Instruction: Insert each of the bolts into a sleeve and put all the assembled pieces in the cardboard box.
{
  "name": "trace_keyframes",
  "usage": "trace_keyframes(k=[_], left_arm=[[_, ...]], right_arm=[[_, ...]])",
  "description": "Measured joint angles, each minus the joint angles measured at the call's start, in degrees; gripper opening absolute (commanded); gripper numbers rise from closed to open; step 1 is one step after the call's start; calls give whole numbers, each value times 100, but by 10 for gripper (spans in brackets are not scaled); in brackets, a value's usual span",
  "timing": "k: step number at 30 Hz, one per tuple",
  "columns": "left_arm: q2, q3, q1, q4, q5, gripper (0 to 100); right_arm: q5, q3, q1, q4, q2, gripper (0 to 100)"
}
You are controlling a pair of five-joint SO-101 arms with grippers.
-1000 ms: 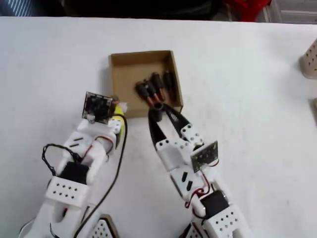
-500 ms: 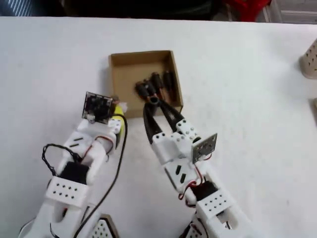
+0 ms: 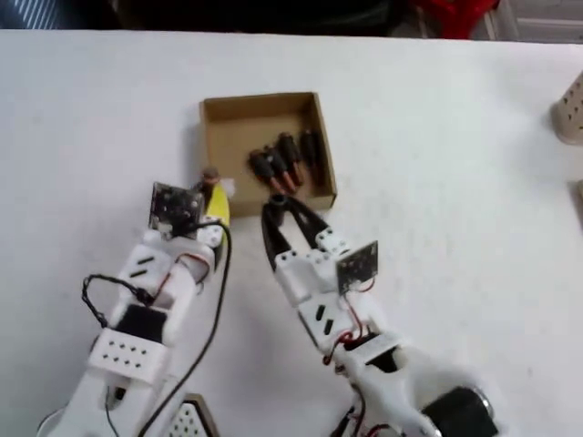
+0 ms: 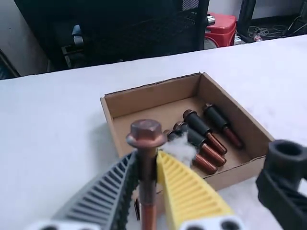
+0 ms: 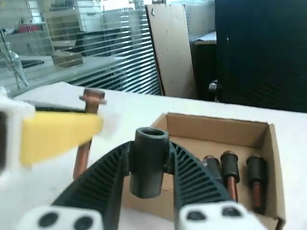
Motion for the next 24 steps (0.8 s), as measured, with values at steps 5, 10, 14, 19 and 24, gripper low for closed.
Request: trace_keyframes(k=[5, 10, 14, 19, 24], left_arm=[[0, -510, 0, 0, 0, 20], [0, -853, 290, 0, 9, 20], [0, -870, 756, -246, 9, 20], [-9, -782, 897, -879, 9, 20], [-18, -422, 1108, -1090, 9, 20]], right_arm=[[0, 0, -105, -782, 905, 16], [0, 0, -413, -1345, 1521, 16], [35, -70, -475, -1512, 1846, 16], [352, -255, -475, -1626, 2233, 16], [369, -264, -475, -2066, 2567, 16]])
